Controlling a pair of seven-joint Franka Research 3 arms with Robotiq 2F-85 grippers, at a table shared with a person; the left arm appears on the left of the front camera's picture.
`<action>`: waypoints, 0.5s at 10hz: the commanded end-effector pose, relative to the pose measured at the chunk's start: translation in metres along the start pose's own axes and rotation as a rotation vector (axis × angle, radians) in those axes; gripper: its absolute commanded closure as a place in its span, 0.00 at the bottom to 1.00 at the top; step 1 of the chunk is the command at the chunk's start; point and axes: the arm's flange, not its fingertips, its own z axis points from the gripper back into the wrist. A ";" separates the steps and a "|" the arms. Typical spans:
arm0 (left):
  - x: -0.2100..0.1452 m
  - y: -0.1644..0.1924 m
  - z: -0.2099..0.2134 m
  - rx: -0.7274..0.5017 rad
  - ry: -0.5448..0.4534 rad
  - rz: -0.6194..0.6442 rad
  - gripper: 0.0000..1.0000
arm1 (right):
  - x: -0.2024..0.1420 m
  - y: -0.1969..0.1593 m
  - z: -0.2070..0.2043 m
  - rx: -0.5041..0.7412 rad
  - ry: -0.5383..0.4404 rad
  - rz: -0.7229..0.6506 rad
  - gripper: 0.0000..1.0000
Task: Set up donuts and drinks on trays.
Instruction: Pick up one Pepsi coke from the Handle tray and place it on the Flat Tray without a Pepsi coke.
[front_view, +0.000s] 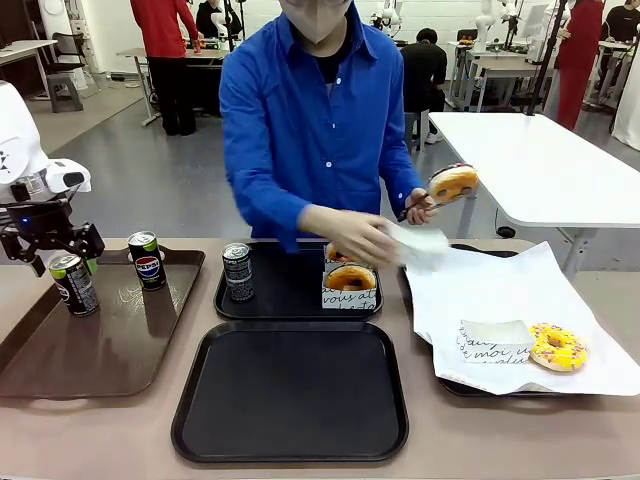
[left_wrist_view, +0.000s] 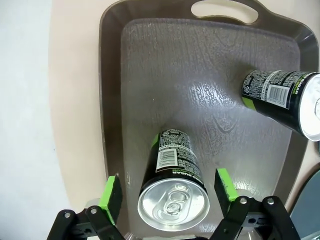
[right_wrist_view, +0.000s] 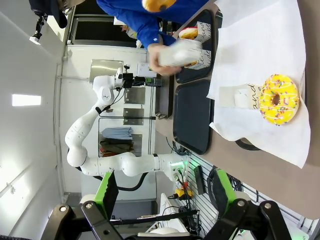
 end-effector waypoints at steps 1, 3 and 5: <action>0.000 0.004 0.001 -0.051 0.014 -0.006 0.47 | 0.000 0.001 0.001 0.012 -0.001 0.005 0.00; 0.004 0.004 0.003 -0.046 0.031 -0.012 0.96 | 0.000 0.001 0.001 0.012 -0.001 0.005 0.00; 0.004 0.005 0.003 -0.020 0.047 0.001 1.00 | 0.000 0.001 0.001 0.012 -0.001 0.005 0.00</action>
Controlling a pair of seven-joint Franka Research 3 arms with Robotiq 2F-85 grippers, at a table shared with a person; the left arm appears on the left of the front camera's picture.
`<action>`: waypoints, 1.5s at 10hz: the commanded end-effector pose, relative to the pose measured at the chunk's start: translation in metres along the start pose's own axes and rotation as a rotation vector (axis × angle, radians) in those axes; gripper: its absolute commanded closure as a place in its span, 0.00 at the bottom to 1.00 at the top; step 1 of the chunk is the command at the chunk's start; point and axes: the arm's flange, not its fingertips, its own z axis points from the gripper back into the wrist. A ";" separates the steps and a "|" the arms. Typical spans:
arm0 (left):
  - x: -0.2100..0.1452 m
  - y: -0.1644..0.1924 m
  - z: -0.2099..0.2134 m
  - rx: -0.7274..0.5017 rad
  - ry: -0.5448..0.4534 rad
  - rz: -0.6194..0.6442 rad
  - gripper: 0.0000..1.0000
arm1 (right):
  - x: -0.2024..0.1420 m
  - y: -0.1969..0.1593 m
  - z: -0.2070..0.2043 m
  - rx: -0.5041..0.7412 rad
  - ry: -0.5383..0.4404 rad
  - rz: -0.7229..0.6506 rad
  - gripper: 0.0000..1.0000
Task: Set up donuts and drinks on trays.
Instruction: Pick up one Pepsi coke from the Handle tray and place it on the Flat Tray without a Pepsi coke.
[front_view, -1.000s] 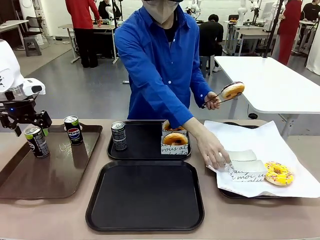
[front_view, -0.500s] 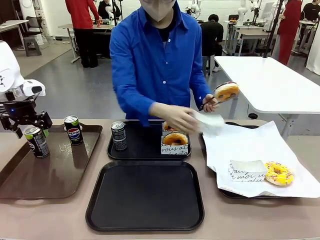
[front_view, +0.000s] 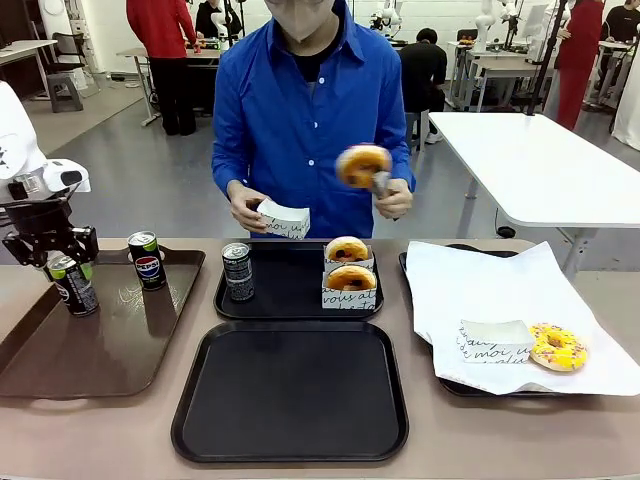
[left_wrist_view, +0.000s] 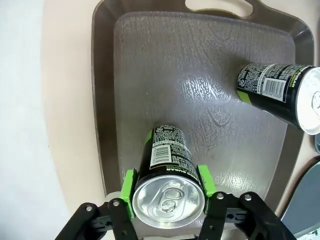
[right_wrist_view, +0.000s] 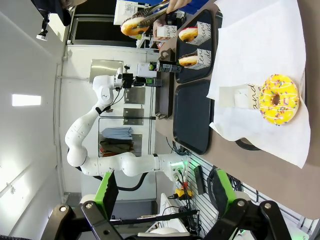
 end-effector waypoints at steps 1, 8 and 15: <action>0.003 0.004 0.003 0.013 0.019 0.008 1.00 | 0.000 0.001 0.001 0.012 -0.001 0.005 0.00; -0.087 -0.021 0.128 0.012 -0.086 -0.088 1.00 | 0.000 0.001 0.001 0.012 -0.001 0.005 0.00; -0.104 -0.022 0.157 0.013 -0.102 -0.078 1.00 | 0.000 0.001 0.001 0.012 -0.001 0.005 0.00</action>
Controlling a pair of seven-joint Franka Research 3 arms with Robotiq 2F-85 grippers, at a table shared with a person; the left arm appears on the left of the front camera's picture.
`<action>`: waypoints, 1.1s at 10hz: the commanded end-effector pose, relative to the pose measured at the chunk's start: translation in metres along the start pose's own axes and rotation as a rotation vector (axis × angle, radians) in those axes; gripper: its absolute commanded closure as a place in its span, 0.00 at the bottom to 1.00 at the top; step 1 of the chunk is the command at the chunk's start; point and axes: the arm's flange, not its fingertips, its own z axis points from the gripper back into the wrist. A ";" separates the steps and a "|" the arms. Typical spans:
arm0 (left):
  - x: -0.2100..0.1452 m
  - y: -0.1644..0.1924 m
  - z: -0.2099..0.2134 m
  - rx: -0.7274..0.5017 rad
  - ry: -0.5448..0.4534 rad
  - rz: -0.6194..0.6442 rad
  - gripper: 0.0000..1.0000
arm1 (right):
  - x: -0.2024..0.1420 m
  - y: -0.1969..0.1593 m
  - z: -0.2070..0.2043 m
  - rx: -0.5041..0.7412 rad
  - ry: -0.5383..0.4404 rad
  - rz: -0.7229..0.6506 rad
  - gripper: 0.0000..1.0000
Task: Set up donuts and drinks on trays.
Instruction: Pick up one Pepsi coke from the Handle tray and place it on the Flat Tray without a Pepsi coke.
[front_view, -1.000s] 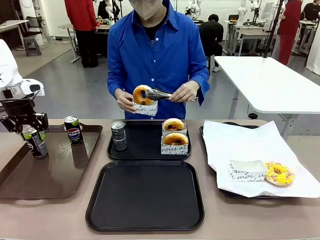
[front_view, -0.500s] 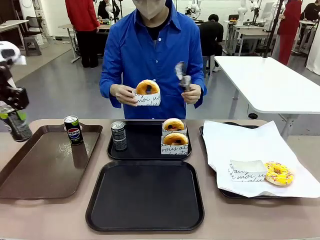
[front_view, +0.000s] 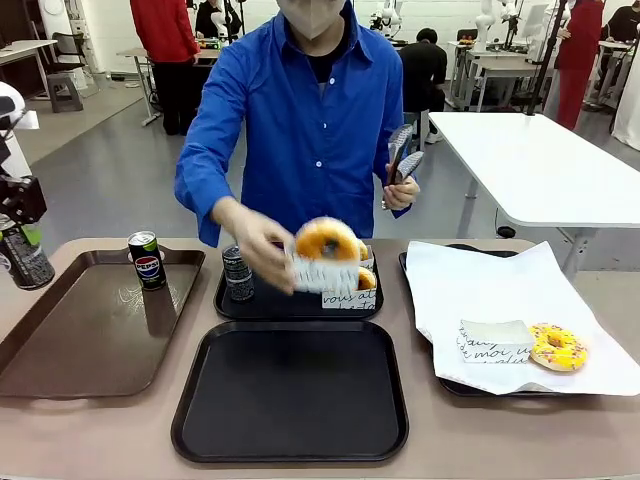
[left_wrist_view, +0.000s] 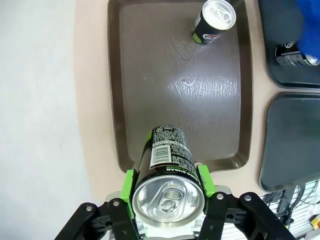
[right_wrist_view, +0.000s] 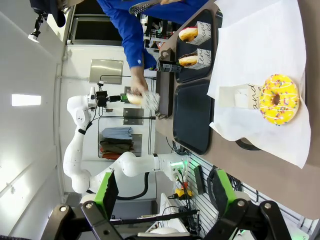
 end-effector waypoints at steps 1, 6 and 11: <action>0.007 -0.001 0.008 -0.003 -0.017 -0.006 1.00 | -0.001 0.001 0.001 0.012 -0.002 0.005 0.00; 0.003 -0.023 -0.010 -0.014 -0.008 -0.127 0.42 | -0.001 0.001 0.001 0.012 -0.002 0.005 0.00; -0.039 -0.127 -0.020 0.006 0.003 -0.451 0.42 | -0.001 0.001 0.001 0.012 -0.002 0.005 0.00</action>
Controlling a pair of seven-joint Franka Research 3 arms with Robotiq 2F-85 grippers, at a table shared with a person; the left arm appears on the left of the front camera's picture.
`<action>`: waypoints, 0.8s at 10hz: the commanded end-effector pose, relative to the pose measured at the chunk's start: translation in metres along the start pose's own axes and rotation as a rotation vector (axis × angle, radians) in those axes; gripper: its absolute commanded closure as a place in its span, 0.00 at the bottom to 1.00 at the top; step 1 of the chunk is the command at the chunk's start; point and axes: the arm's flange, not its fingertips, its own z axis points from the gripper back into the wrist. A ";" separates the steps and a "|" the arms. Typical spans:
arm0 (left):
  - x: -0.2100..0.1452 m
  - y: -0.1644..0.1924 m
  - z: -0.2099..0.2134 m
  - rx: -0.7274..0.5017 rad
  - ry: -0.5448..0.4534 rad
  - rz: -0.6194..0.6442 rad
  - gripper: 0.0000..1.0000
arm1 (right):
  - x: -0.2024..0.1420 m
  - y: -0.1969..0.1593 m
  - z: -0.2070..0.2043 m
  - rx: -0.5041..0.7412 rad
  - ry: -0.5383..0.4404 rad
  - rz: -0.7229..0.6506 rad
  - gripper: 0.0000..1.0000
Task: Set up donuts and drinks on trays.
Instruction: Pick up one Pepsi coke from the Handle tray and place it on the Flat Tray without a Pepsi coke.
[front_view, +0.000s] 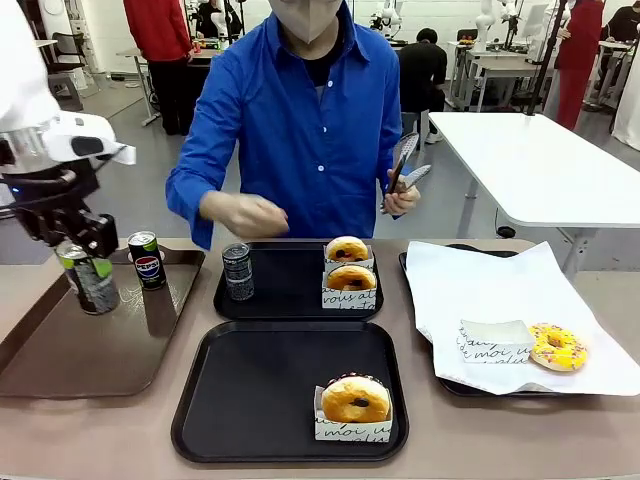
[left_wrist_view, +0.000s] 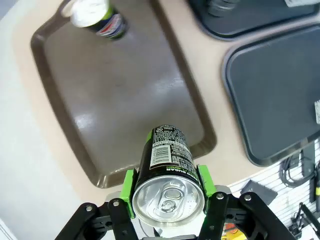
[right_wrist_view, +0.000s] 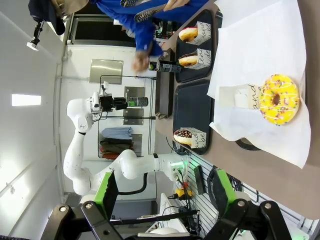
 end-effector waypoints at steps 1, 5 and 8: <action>-0.006 -0.026 -0.003 -0.008 -0.006 -0.115 0.42 | -0.001 0.001 0.001 0.012 -0.002 0.005 0.00; -0.027 -0.060 0.003 0.037 -0.007 -0.188 0.42 | -0.001 0.001 0.001 0.012 -0.002 0.005 0.00; -0.015 -0.074 -0.008 0.008 0.011 -0.195 0.42 | -0.001 0.001 0.001 0.012 -0.002 0.005 0.00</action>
